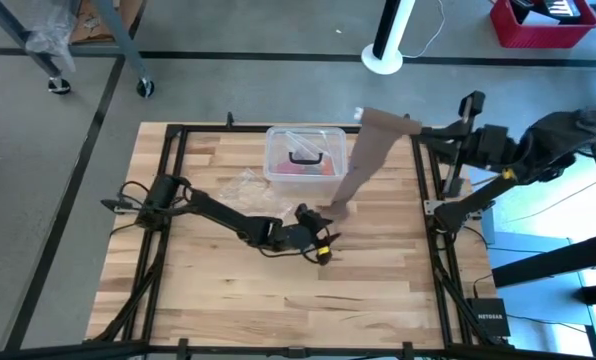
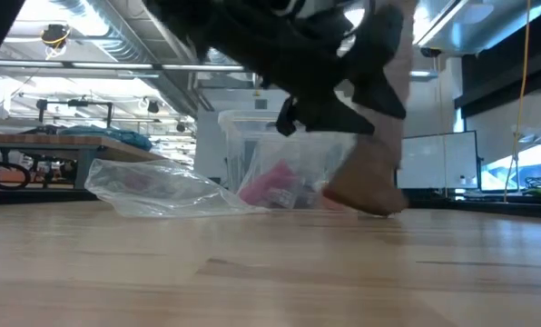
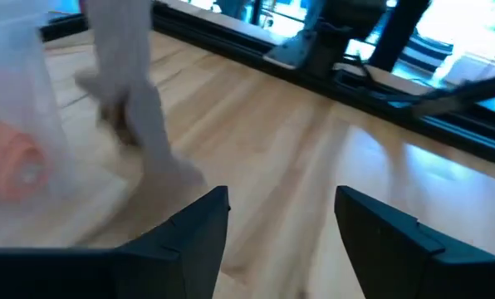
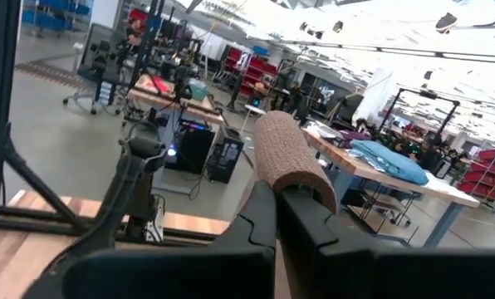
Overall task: Roll bandage
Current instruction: Roll the brown bandage
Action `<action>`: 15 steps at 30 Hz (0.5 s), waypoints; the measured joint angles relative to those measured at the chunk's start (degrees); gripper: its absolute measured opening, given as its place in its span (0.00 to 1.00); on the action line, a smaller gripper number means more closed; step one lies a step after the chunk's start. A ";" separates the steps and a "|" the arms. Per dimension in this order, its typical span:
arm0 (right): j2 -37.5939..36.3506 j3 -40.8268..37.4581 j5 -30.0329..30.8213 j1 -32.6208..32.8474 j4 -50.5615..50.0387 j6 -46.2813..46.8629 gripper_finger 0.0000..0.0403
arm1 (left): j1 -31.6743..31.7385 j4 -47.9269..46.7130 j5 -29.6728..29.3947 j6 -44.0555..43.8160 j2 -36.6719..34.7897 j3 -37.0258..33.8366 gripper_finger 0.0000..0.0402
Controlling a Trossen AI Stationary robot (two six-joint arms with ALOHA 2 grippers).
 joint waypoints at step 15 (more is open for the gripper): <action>2.22 -0.02 0.00 0.00 0.93 -2.13 0.01 | -1.18 -11.18 -0.49 4.56 -0.48 0.15 0.51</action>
